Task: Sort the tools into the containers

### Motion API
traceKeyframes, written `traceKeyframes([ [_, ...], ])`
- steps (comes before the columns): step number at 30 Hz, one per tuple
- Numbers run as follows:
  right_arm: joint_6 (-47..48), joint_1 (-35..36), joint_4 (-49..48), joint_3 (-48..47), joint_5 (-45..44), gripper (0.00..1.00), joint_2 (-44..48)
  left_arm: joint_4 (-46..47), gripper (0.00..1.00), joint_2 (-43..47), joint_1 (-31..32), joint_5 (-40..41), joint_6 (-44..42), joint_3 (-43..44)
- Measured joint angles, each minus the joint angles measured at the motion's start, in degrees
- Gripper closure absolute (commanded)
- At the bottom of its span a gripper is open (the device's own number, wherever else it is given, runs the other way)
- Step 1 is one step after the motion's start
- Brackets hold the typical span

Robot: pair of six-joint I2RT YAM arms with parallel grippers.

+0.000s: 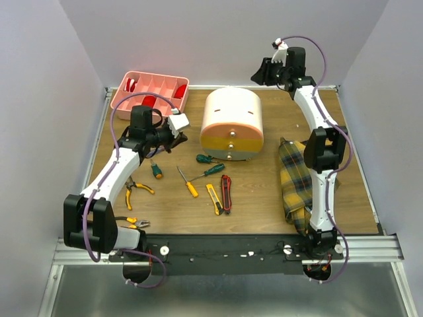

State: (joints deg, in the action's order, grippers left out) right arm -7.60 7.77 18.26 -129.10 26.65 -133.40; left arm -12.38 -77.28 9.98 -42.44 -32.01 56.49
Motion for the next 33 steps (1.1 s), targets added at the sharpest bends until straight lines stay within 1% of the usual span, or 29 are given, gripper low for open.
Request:
traceKeyframes([
  [2,-1.11,-0.33,-1.07,-1.86,4.66,0.55,-1.95,-2.14,1.00,-0.22,0.90,-2.60,-1.90,1.29],
  [5,-2.19,-1.25,-1.84,-1.77,11.10,0.55,-2.58,-4.59,1.00,-1.16,2.67,-6.01,-5.01,2.93],
  [11,-3.15,-2.54,-2.84,-0.07,19.69,0.55,-2.51,-6.69,1.00,-5.25,6.27,-9.05,-9.97,5.25],
  [16,-2.86,-2.58,-1.95,1.38,21.66,0.55,-2.51,-6.71,1.00,-10.14,7.80,-9.27,-11.85,7.50],
  [20,-1.86,-2.51,-1.53,1.38,22.43,0.55,-2.34,-4.63,1.00,-12.70,8.15,-9.14,-11.93,8.04],
  [25,0.26,-2.56,0.35,1.81,22.75,0.55,-1.66,0.87,1.00,-15.72,8.31,-7.50,-6.91,8.98],
  [33,3.26,-4.22,2.23,3.41,22.73,0.55,1.73,10.10,1.00,-26.14,9.84,-5.31,3.65,20.41],
])
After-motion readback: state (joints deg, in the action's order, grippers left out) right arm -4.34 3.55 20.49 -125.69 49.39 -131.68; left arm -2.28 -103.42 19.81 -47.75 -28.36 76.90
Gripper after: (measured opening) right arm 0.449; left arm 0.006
